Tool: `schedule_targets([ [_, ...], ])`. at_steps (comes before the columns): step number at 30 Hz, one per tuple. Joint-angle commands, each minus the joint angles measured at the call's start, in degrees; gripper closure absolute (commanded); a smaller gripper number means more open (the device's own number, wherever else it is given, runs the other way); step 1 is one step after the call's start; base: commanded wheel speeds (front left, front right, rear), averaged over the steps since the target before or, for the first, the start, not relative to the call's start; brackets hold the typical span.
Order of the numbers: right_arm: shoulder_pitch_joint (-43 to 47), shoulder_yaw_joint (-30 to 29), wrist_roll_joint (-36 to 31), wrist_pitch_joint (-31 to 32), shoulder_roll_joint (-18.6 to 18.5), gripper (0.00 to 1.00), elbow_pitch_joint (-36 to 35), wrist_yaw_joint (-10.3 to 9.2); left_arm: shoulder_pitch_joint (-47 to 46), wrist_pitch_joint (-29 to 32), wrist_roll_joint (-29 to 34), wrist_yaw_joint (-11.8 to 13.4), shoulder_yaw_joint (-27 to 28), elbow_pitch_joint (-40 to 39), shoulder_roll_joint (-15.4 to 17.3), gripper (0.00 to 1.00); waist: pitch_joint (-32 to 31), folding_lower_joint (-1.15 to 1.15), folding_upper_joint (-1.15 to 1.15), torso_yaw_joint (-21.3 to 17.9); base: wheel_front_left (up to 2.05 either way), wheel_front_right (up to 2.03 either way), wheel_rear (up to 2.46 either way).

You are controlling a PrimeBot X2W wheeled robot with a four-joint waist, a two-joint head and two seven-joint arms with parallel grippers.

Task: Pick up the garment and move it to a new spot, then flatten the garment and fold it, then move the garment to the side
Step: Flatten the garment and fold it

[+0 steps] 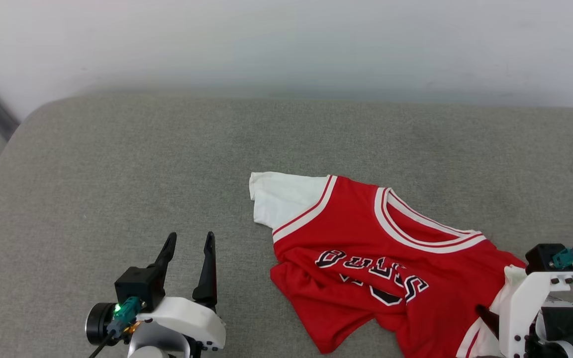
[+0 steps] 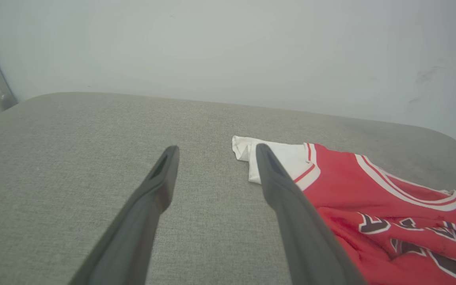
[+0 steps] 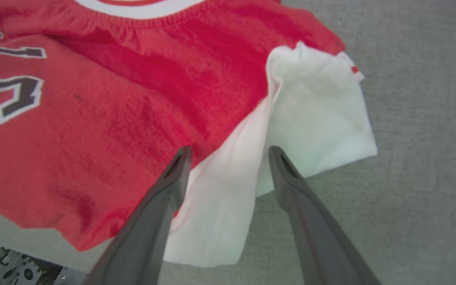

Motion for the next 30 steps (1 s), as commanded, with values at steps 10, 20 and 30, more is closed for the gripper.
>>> schedule_targets([
  [10, -2.7, -1.1, -0.4, -1.5, -0.5, 1.0, 1.0, -0.01, -0.7, -1.1, -0.1, 0.1, 0.9, 1.3, 0.2, 0.0, 1.4, 0.0, 0.0, -0.6, 0.0, 0.0, 0.0],
  [20, 0.8, -12.7, -2.0, -7.9, 2.6, 1.0, -6.1, -0.01, -0.5, -1.3, -0.3, 0.0, 0.5, 1.4, 0.3, 0.0, 0.5, 0.0, 0.0, -2.9, 0.0, 0.0, 0.0],
  [30, 5.0, -25.3, 0.5, -18.1, 8.1, 0.57, 8.5, -0.01, -0.2, -0.8, -0.5, 0.0, 0.0, 1.7, 0.7, 0.0, -0.1, 0.0, 0.0, -3.6, 0.0, 0.0, 0.0],
])
